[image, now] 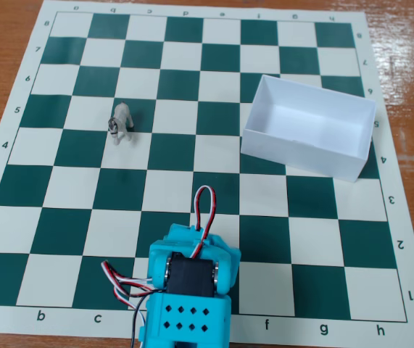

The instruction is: Grab the toy horse and put it in the box.

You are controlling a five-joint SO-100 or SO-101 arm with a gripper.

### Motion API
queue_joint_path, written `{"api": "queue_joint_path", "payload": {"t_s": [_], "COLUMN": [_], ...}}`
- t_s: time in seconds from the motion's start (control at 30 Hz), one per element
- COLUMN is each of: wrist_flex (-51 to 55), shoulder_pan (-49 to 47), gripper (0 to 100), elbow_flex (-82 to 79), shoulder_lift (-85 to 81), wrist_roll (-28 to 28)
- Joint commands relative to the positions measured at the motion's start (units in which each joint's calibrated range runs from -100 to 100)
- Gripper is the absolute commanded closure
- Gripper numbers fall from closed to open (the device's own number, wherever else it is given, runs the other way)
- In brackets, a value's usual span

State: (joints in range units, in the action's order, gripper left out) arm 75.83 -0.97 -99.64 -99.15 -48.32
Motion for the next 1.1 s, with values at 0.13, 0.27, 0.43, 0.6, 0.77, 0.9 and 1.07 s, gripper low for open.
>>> {"api": "queue_joint_path", "payload": {"t_s": [0.13,0.27,0.43,0.6,0.77,0.9,1.07], "wrist_flex": [0.16,0.16,0.16,-0.58,-4.49,-4.82,-4.65], "shoulder_pan": [-1.53,-1.39,-1.53,-1.89,-1.81,-1.89,-2.39], "gripper": [76,76,76,76,76,75,74], "elbow_flex": [-0.36,-0.36,-0.36,-0.36,1.18,4.01,8.19], "shoulder_lift": [-0.5,-0.41,-0.41,-0.41,-0.41,-0.41,-0.41], "wrist_roll": [-0.01,-0.15,-0.15,0.19,-0.1,-0.05,0.24]}}
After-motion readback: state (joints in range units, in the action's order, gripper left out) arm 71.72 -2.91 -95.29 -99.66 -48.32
